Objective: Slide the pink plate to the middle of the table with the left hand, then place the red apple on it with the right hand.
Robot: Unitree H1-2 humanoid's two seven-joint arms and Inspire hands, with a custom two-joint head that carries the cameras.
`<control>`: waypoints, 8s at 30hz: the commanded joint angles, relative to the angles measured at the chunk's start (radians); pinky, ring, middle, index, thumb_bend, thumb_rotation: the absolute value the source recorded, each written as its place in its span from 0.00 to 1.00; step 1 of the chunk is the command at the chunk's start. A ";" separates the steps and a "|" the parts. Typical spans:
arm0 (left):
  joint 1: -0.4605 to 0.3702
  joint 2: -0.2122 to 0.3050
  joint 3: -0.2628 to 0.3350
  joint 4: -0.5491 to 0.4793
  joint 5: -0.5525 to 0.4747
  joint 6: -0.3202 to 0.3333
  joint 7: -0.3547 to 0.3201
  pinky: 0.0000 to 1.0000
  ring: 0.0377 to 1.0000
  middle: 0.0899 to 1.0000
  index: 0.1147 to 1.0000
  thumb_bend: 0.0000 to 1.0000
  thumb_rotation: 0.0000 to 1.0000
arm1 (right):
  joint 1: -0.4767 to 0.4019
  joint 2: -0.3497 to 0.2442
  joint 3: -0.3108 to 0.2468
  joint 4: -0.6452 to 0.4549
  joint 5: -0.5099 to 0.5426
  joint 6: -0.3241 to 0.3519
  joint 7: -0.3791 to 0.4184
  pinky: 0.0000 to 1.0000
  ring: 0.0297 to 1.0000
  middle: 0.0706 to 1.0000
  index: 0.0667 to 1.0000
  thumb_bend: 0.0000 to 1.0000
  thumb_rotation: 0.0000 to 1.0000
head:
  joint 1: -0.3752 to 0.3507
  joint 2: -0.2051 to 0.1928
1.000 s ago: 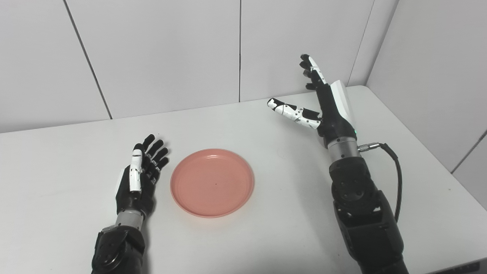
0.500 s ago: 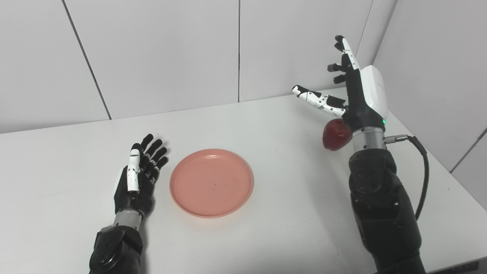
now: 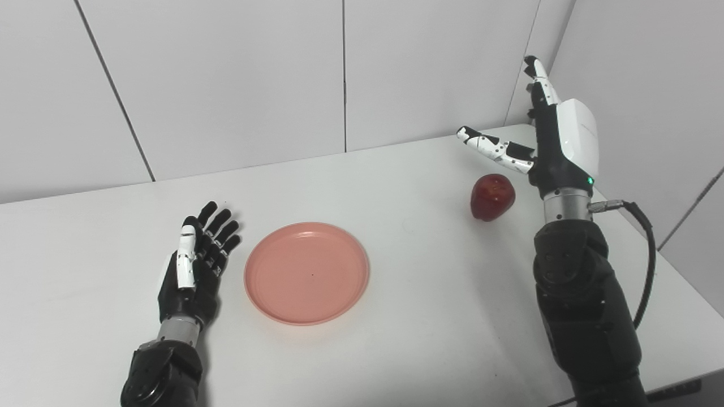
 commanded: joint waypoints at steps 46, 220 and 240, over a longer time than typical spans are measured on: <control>0.003 0.029 0.009 0.002 -0.032 0.052 0.008 0.91 0.87 0.87 0.86 0.40 1.00 | -0.012 -0.055 0.012 0.311 0.047 -0.018 -0.059 0.75 0.88 0.92 0.96 1.00 0.59 | -0.033 0.037; 0.038 -0.086 -0.074 -0.081 0.096 0.052 0.129 0.88 0.86 0.86 0.85 0.41 1.00 | -0.262 0.146 0.401 0.306 0.080 -0.176 0.014 0.34 0.40 0.45 0.45 0.52 0.13 | 0.341 0.052; 0.014 -0.120 -0.053 -0.098 0.097 0.060 0.177 0.89 0.87 0.88 0.86 0.39 1.00 | -0.232 0.208 0.465 0.346 0.079 -0.207 0.037 0.33 0.39 0.45 0.45 0.52 0.13 | 0.473 0.094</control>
